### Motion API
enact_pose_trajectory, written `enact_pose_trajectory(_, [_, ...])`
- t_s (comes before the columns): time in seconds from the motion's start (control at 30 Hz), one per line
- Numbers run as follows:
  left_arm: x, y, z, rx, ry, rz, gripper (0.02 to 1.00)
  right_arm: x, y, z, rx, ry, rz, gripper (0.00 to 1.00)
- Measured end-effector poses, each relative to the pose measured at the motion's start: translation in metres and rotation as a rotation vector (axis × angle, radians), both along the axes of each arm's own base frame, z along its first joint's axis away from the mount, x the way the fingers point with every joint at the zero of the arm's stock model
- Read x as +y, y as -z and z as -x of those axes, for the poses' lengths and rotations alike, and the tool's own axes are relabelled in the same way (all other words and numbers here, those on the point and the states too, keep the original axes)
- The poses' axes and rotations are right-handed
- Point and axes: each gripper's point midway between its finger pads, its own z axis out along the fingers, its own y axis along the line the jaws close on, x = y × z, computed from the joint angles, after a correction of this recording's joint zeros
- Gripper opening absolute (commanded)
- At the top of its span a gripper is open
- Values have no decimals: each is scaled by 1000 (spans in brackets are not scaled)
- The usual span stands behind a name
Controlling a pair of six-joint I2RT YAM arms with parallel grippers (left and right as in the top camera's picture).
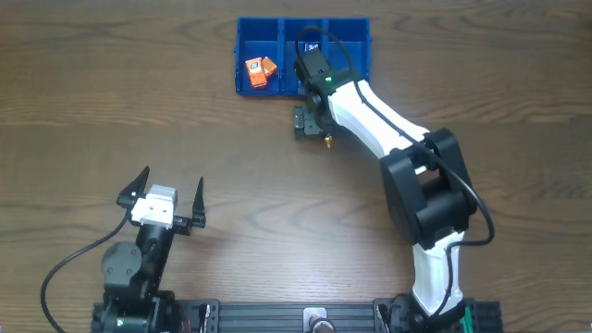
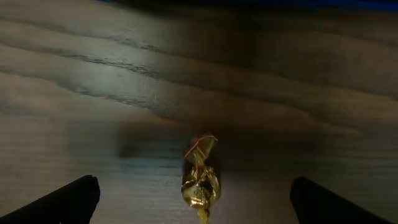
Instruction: Sort Candies Into Trays
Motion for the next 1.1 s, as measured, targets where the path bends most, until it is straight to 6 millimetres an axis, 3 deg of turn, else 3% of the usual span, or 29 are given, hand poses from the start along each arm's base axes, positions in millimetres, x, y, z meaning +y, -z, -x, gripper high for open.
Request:
enact_pose_trajectory(0.17, [0, 0, 0, 0, 0, 0, 996, 0, 15, 3, 31, 20, 3, 836])
enact_pose_trajectory(0.7, [0, 0, 0, 0, 0, 0, 996, 4, 17, 4, 42, 45, -22, 141])
enact_pose_trajectory(1.1, [0, 0, 0, 0, 0, 0, 996, 2, 11, 3, 36, 46, -25, 38])
